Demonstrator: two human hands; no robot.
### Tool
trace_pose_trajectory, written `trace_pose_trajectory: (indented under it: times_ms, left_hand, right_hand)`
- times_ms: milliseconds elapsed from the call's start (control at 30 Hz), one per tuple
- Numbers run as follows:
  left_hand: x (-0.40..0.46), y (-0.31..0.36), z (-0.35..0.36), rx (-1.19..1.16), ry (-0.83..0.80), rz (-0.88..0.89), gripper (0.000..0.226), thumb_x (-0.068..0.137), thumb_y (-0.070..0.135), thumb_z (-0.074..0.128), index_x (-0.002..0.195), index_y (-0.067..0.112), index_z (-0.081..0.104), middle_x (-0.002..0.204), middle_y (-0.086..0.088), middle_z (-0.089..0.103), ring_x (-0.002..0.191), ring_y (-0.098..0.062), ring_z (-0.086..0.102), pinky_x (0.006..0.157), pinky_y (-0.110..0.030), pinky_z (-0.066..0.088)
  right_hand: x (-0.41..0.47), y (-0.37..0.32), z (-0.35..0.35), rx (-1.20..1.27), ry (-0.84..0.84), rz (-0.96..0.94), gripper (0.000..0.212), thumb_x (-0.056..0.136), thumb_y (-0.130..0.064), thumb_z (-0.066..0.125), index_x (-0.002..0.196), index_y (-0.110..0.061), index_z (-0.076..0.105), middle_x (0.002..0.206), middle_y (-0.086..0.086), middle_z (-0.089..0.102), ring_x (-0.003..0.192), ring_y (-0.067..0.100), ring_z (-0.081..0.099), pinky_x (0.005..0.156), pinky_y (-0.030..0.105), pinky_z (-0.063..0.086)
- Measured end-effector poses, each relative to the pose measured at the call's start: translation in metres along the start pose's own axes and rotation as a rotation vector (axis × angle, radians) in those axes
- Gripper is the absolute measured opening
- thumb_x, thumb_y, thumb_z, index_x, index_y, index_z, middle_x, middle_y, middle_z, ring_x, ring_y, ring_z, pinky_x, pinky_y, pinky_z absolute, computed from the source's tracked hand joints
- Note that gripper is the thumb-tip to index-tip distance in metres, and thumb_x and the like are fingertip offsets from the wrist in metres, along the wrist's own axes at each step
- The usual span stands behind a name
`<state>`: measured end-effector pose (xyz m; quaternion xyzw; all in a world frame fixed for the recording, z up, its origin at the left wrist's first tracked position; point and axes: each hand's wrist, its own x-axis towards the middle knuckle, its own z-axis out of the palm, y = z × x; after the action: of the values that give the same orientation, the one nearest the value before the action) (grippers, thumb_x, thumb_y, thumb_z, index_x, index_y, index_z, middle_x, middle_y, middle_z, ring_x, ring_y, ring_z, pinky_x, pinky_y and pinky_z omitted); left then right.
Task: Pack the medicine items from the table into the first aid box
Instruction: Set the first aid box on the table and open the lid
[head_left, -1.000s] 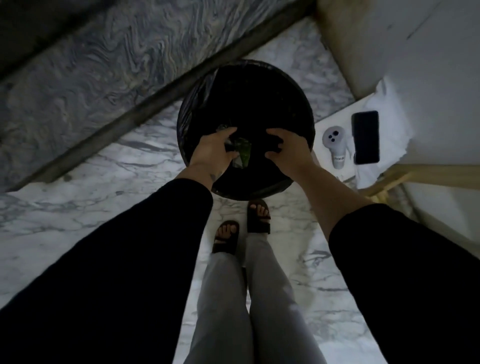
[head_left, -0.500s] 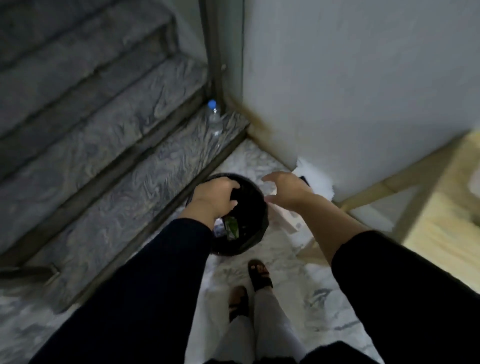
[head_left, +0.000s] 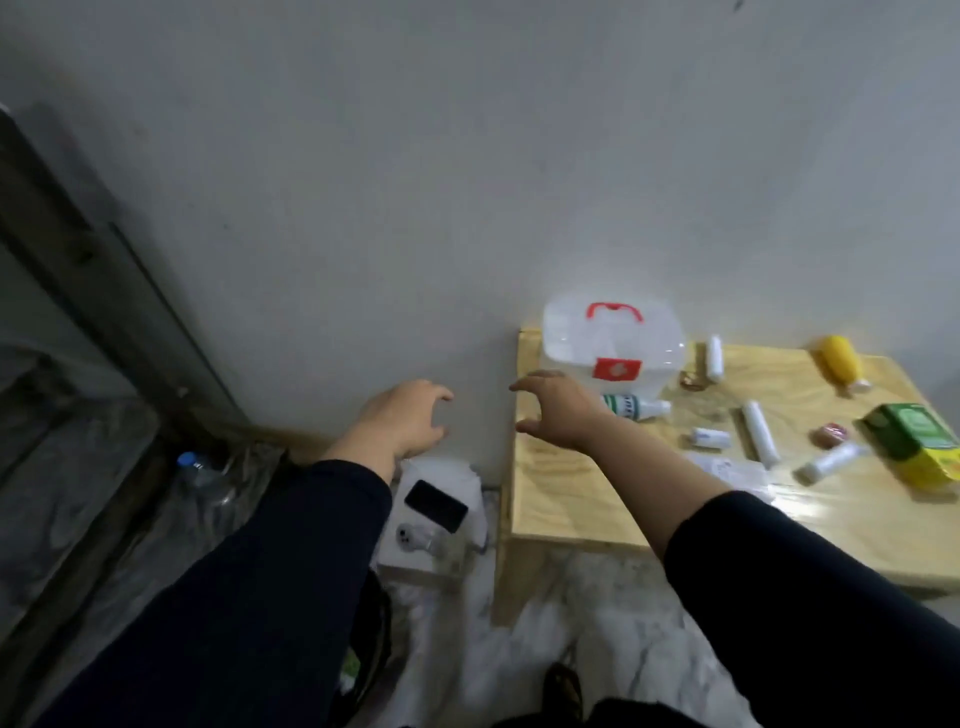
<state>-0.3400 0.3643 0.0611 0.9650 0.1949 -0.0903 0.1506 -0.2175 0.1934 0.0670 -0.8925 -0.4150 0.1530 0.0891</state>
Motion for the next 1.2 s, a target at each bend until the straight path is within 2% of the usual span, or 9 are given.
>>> trace_pose_trajectory:
  times_ms: [67,167,233,300,500,633,867,1067,1200]
  left_hand:
    - [0.025,0.03,0.001,-0.016,0.013,0.084,0.052,0.092,0.033,0.057,0.142,0.028,0.042,0.152,0.004,0.038,0.133,-0.022,0.045,0.1,-0.037,0.045]
    - [0.059,0.072,0.005,-0.066,0.023,0.184,0.065,0.092,0.03,0.06,0.149,0.021,0.031,0.16,0.0,0.022,0.145,-0.022,0.026,0.114,-0.036,0.031]
    - [0.082,0.095,0.008,-0.081,0.062,0.222,0.07,0.09,0.03,0.063,0.15,0.019,0.028,0.161,0.0,0.018,0.147,-0.021,0.022,0.116,-0.036,0.028]
    - [0.103,0.112,0.013,-0.05,0.105,0.238,0.075,0.087,0.031,0.065,0.151,0.02,0.025,0.162,0.002,0.013,0.148,-0.02,0.017,0.117,-0.037,0.028]
    - [0.152,0.141,0.033,0.079,0.15,0.236,0.095,0.086,0.033,0.069,0.155,0.024,0.006,0.164,0.004,-0.001,0.151,-0.017,-0.002,0.122,-0.039,0.008]
    - [0.169,0.146,0.049,0.088,0.184,0.214,0.092,0.088,0.025,0.068,0.154,0.026,0.004,0.164,0.005,0.0,0.151,-0.016,-0.004,0.121,-0.037,0.008]
    - [0.176,0.15,0.056,0.095,0.273,0.195,0.085,0.091,0.012,0.062,0.154,0.026,0.007,0.164,0.005,0.003,0.151,-0.015,-0.002,0.122,-0.035,0.009]
    - [0.177,0.148,0.053,0.077,0.278,0.217,0.084,0.091,0.006,0.06,0.154,0.026,0.008,0.164,0.005,0.002,0.151,-0.014,-0.002,0.121,-0.035,0.008]
    - [0.177,0.146,0.049,0.068,0.257,0.238,0.083,0.091,0.008,0.059,0.154,0.026,0.009,0.164,0.005,0.003,0.151,-0.013,-0.001,0.122,-0.035,0.011]
  right_hand:
    - [-0.008,0.036,-0.013,-0.005,0.067,0.06,0.06,0.083,-0.028,0.068,0.137,-0.022,0.044,0.149,0.008,0.04,0.138,0.026,0.034,0.114,0.038,0.03]
    - [-0.013,0.086,-0.026,-0.036,0.151,0.118,0.063,0.084,-0.027,0.066,0.141,-0.022,0.039,0.154,0.007,0.031,0.144,0.025,0.024,0.118,0.039,0.023]
    - [-0.01,0.116,-0.03,-0.088,0.202,0.118,0.065,0.086,-0.028,0.063,0.143,-0.022,0.033,0.157,0.006,0.025,0.147,0.023,0.018,0.12,0.04,0.02]
    - [-0.003,0.139,-0.031,-0.137,0.233,0.092,0.066,0.089,-0.029,0.061,0.146,-0.022,0.028,0.159,0.004,0.019,0.148,0.021,0.012,0.122,0.04,0.014]
    - [0.028,0.175,-0.015,-0.306,0.255,-0.094,0.072,0.091,-0.032,0.055,0.15,-0.017,0.015,0.161,0.006,0.009,0.149,0.022,0.004,0.12,0.039,0.0]
    - [0.043,0.183,0.0,-0.371,0.311,-0.116,0.074,0.088,-0.033,0.059,0.148,-0.014,0.02,0.158,0.009,0.02,0.147,0.025,0.014,0.117,0.041,0.003]
    - [0.059,0.19,0.012,-0.438,0.42,-0.107,0.071,0.084,-0.034,0.065,0.143,-0.01,0.034,0.151,0.011,0.037,0.142,0.027,0.032,0.114,0.046,0.017]
    - [0.055,0.191,0.006,-0.429,0.367,-0.152,0.076,0.082,-0.04,0.055,0.146,-0.009,0.028,0.155,0.013,0.028,0.145,0.029,0.023,0.117,0.049,0.019]
    - [0.051,0.189,0.006,-0.443,0.384,-0.183,0.063,0.086,-0.03,0.052,0.143,-0.011,0.036,0.152,0.009,0.036,0.143,0.027,0.03,0.114,0.052,0.026]
